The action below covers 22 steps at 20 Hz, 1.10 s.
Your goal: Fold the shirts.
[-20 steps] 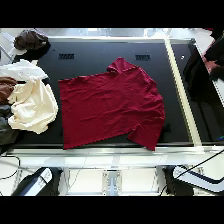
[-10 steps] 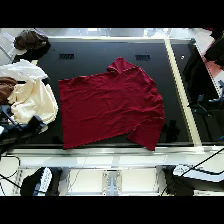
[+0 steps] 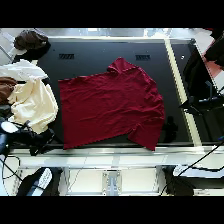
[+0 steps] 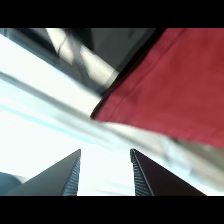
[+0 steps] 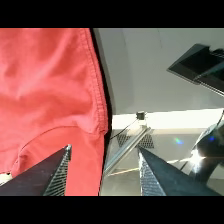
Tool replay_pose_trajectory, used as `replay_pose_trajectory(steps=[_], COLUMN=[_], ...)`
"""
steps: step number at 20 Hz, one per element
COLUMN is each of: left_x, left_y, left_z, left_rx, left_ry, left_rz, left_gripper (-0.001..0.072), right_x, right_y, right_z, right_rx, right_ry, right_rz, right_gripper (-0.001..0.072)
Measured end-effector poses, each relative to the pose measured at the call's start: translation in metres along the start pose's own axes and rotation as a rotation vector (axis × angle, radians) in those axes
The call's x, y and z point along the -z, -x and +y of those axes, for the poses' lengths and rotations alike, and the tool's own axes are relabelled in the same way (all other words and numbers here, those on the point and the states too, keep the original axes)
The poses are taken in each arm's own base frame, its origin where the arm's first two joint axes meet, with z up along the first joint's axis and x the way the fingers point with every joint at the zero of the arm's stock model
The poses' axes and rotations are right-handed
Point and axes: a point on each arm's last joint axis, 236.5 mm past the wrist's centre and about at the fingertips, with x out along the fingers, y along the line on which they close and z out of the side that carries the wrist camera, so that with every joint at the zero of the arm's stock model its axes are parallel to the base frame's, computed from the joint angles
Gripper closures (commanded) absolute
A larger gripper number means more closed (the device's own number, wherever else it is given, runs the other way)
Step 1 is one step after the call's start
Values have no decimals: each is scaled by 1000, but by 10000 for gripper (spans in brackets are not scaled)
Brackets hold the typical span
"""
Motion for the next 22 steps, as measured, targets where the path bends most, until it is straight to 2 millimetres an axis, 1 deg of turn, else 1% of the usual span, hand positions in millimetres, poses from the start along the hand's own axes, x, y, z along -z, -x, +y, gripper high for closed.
replay_pose_trajectory(steps=[3,5,10,16,19,20,21,22], left_x=[10,13,8,-10,-8,-7,-7,-8], left_y=[-16,-24,-38,-50,-57,-60,-61,-63], left_z=[3,5,0,-9,-15,-16,-17,-18], left_rx=[-37,-46,-27,11,39,42,45,49], left_ry=[-44,-69,-107,-95,-66,-60,-55,-53], left_rz=[113,167,200,155,191,203,210,207], left_gripper=[366,367,367,366,367,383,537,664], right_x=[1,1,4,7,8,8,9,9], right_y=[0,-1,-1,0,0,0,0,0], right_z=[1,1,3,5,5,5,5,5], right_rx=[-1,-2,-9,-16,-19,-18,-19,-19], right_ry=[5,7,8,9,8,9,8,8], right_rz=[4,6,20,32,36,37,38,39], right_gripper=[248,248,248,249,249,249,250,282])
